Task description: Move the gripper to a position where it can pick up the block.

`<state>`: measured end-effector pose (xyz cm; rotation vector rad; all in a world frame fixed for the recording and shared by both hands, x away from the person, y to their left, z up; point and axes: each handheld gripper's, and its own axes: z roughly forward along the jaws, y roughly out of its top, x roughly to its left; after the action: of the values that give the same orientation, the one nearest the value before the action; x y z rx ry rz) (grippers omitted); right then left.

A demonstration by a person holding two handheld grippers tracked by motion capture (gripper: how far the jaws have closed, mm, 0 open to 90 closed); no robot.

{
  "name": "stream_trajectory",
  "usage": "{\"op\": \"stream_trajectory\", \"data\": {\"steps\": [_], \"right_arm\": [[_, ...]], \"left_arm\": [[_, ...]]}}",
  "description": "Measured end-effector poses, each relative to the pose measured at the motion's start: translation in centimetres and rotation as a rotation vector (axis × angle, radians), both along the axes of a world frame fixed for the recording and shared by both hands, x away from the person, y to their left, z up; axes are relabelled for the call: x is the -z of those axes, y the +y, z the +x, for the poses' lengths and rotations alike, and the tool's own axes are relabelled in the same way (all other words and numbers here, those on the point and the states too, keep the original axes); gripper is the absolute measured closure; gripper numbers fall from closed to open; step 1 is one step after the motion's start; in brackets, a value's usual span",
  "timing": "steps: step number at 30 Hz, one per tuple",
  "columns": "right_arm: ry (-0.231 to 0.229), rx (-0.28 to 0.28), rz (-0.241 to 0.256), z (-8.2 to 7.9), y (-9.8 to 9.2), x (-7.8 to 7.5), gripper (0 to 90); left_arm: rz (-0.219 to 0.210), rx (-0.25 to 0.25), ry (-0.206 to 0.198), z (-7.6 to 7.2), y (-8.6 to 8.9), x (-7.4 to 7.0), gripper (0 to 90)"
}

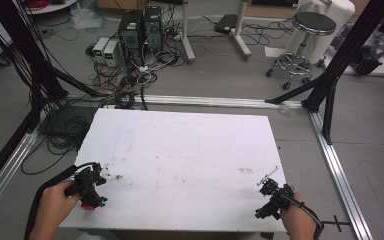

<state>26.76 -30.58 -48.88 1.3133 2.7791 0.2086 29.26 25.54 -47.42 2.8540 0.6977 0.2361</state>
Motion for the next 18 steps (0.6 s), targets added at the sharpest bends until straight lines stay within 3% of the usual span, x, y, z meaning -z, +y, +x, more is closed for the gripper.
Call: {"op": "stream_trajectory", "data": {"steps": [5,18], "right_arm": [[-0.002,0.001,0.0,-0.04,0.01,0.04,7.3],[0.001,0.01,0.017,-0.27,-0.39,-0.31,7.4]], "left_arm": [[-0.004,0.015,-0.012,-0.01,0.1,-0.16,22.1],[-0.021,0.041,0.009,0.17,0.17,-0.19,22.1]]}}
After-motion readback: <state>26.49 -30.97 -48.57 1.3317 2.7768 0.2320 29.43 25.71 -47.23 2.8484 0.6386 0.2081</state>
